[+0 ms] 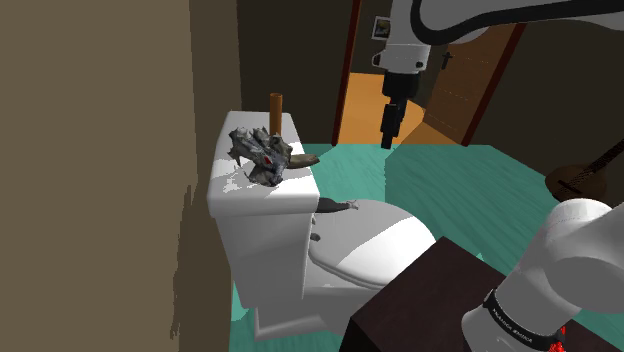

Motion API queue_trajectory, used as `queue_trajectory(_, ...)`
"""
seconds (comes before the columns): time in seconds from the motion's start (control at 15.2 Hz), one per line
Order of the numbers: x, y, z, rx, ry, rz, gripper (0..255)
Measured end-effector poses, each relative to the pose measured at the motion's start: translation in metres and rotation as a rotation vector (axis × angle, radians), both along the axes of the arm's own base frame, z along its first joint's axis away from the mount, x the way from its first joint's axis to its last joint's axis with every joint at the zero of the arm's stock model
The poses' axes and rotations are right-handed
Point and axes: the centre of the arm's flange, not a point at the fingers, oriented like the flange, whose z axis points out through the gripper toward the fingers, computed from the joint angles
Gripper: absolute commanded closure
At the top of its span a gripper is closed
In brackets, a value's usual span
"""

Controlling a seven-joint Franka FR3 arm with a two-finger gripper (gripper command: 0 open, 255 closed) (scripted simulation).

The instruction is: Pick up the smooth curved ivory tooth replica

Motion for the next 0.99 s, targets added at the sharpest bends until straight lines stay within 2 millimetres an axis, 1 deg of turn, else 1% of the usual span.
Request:
queue_trajectory(0.07,0.013,0.008,0.0,0.012,0.001,0.046,0)
queue_trajectory(0.13,0.019,0.017,-0.003,0.023,0.002,0.091,0)
queue_trajectory(0.2,0.03,0.025,-0.004,0.034,0.003,0.136,0)
queue_trajectory(0.4,0.054,0.049,-0.007,0.068,0.006,0.272,0)
queue_trajectory(0.59,0.079,0.083,-0.012,0.102,0.01,0.408,0)
queue_trajectory(0.66,0.084,0.089,-0.012,0.113,0.011,0.452,0)
queue_trajectory(0.86,0.099,0.123,-0.015,0.147,0.014,0.589,0)
queue_trajectory(0.92,0.1,0.137,-0.016,0.159,0.015,0.634,0)
queue_trajectory(0.99,0.103,0.148,-0.017,0.17,0.017,0.679,0)
